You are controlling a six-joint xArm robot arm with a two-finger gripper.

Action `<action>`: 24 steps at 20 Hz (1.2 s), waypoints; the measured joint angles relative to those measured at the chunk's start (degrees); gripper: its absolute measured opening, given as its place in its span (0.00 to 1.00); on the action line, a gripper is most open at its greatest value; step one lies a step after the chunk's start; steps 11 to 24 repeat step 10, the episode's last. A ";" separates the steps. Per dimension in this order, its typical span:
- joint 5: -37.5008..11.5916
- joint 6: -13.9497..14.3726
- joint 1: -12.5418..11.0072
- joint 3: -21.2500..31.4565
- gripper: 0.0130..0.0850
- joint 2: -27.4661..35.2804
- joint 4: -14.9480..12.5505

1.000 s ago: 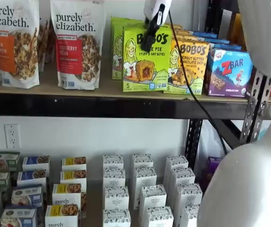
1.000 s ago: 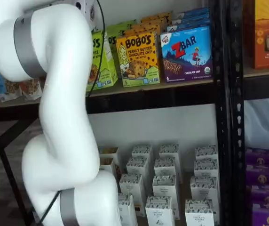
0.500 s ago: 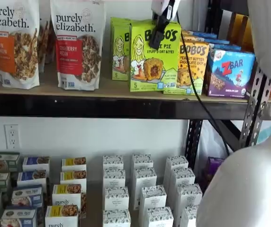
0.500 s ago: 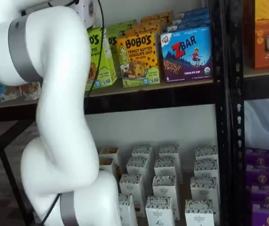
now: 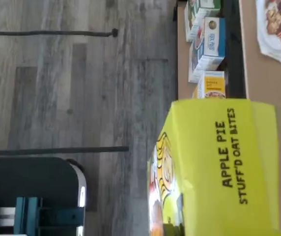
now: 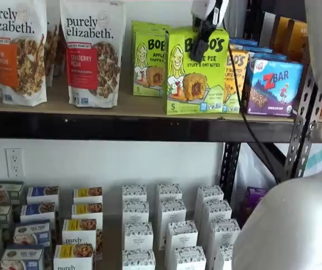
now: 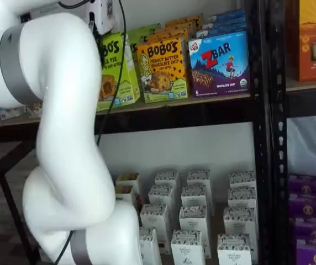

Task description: Pick the green box on the top shelf, the fourth from the left

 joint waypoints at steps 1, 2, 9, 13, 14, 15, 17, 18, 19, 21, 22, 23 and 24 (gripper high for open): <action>0.32 -0.32 -0.36 0.34 0.22 -0.39 0.04; 0.54 -0.64 -0.72 0.75 0.22 -0.81 0.08; 1.22 -2.89 -3.04 4.04 0.22 -4.09 0.09; 1.23 -3.11 -3.25 4.47 0.22 -4.49 0.01; 1.23 -3.11 -3.25 4.47 0.22 -4.49 0.01; 1.23 -3.11 -3.25 4.47 0.22 -4.49 0.01; 1.23 -3.11 -3.25 4.47 0.22 -4.49 0.01; 1.23 -3.11 -3.25 4.47 0.22 -4.49 0.01; 1.23 -3.11 -3.25 4.47 0.22 -4.49 0.01; 1.23 -3.11 -3.25 4.47 0.22 -4.49 0.01; 1.23 -3.11 -3.25 4.47 0.22 -4.49 0.01; 1.23 -3.11 -3.25 4.47 0.22 -4.49 0.01; 1.23 -3.11 -3.25 4.47 0.22 -4.49 0.01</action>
